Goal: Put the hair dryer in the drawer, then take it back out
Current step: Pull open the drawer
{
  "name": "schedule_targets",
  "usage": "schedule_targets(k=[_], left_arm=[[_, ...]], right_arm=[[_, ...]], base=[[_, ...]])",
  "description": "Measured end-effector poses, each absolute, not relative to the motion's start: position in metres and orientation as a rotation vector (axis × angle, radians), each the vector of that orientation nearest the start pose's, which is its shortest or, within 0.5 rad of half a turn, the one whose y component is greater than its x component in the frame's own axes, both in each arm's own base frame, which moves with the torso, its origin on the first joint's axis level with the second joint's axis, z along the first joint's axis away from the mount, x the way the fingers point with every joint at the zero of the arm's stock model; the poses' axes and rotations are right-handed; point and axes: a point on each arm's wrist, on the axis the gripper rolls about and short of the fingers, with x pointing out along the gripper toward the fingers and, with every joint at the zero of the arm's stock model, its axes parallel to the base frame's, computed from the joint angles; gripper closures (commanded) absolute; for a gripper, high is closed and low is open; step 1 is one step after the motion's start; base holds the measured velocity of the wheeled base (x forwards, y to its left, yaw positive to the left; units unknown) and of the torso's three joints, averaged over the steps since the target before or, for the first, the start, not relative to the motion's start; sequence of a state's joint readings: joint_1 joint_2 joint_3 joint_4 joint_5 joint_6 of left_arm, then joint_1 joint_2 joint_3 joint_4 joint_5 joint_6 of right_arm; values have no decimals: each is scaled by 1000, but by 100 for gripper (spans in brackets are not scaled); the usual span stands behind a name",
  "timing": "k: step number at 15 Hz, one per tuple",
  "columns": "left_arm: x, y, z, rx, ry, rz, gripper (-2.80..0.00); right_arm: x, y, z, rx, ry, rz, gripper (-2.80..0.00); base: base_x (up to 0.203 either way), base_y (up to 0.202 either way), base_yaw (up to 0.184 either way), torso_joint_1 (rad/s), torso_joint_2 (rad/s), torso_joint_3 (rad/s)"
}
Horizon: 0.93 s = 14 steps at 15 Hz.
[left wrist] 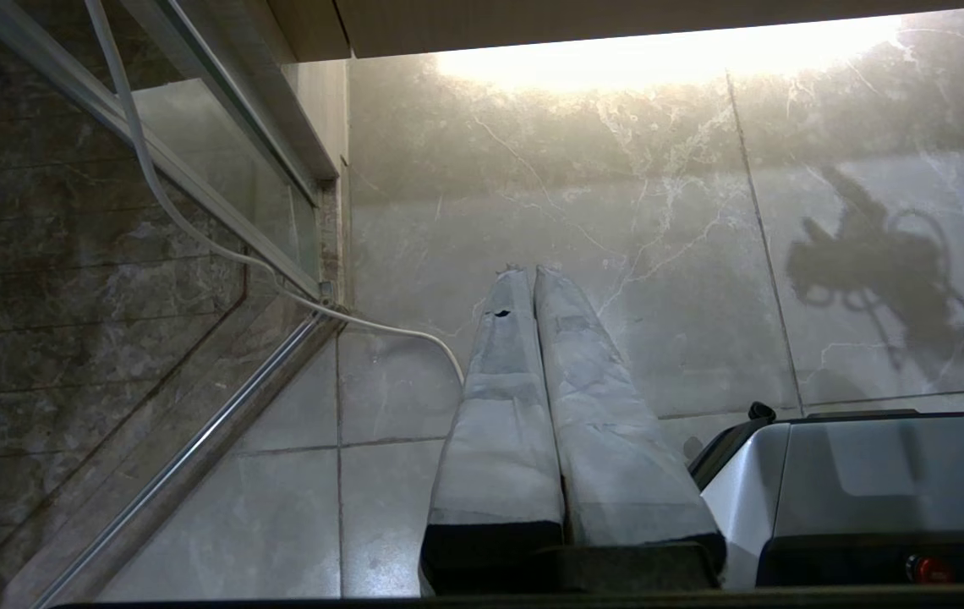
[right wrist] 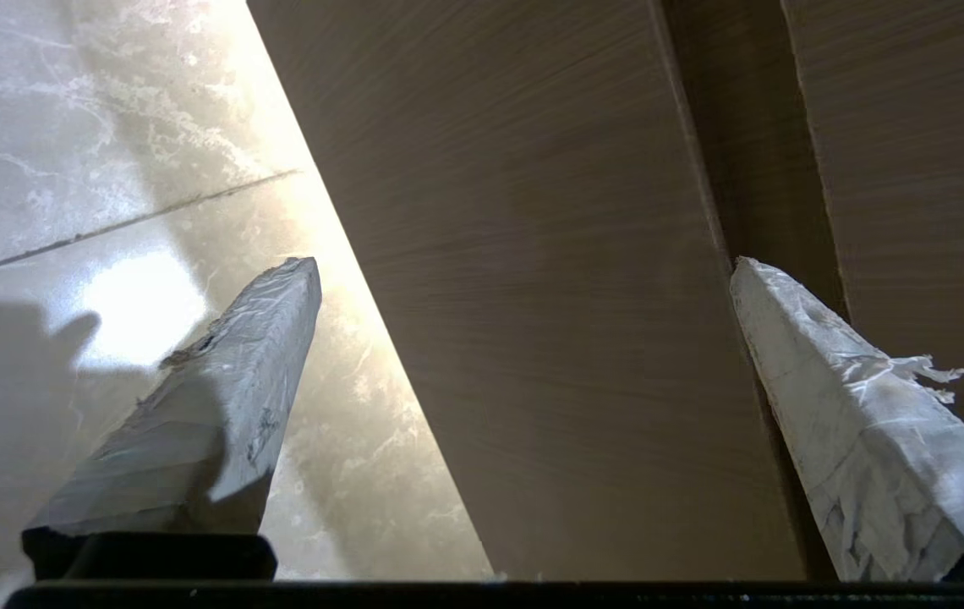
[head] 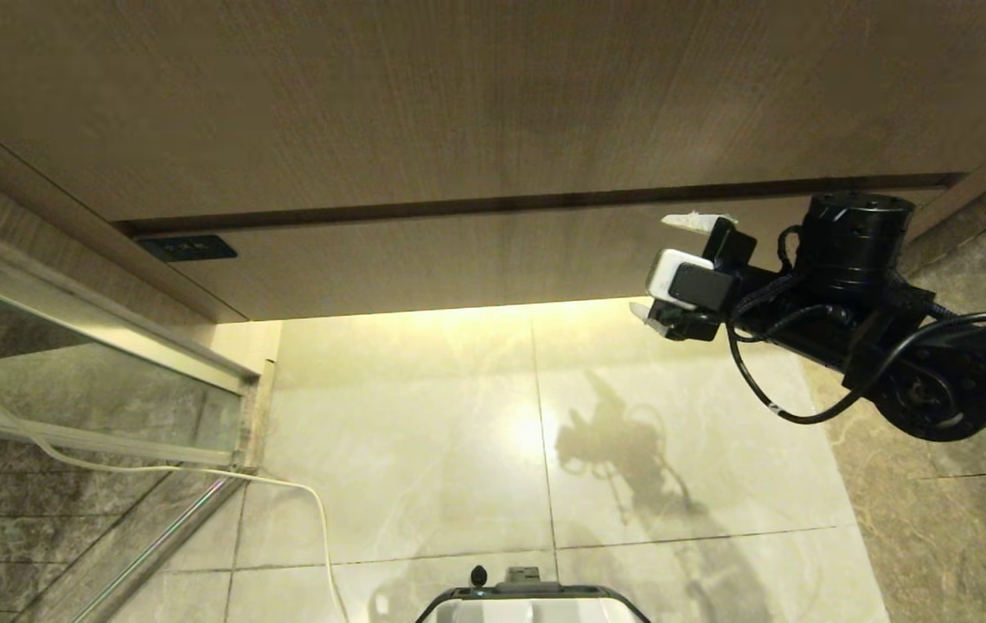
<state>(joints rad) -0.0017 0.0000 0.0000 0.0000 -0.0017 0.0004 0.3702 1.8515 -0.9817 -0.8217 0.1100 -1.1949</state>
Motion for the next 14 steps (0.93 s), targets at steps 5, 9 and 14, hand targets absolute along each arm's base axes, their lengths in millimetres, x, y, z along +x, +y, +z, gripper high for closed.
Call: schedule_targets(k=[5, 9, 14], left_arm=[[-23, 0, 75, 0, 0, -3, 0], [-23, 0, 75, 0, 0, -3, 0], [-23, 0, 75, 0, 0, -4, 0]], right_arm=[[354, 139, 199, -1169, -261, 431, -280], [367, 141, 194, -1170, -263, 419, -280], [375, 141, 189, -1175, -261, 410, -280]], base=[[0, 0, 0, 0, 0, 0], [0, 0, 0, 0, 0, 0], [0, 0, 0, 0, 0, 0]])
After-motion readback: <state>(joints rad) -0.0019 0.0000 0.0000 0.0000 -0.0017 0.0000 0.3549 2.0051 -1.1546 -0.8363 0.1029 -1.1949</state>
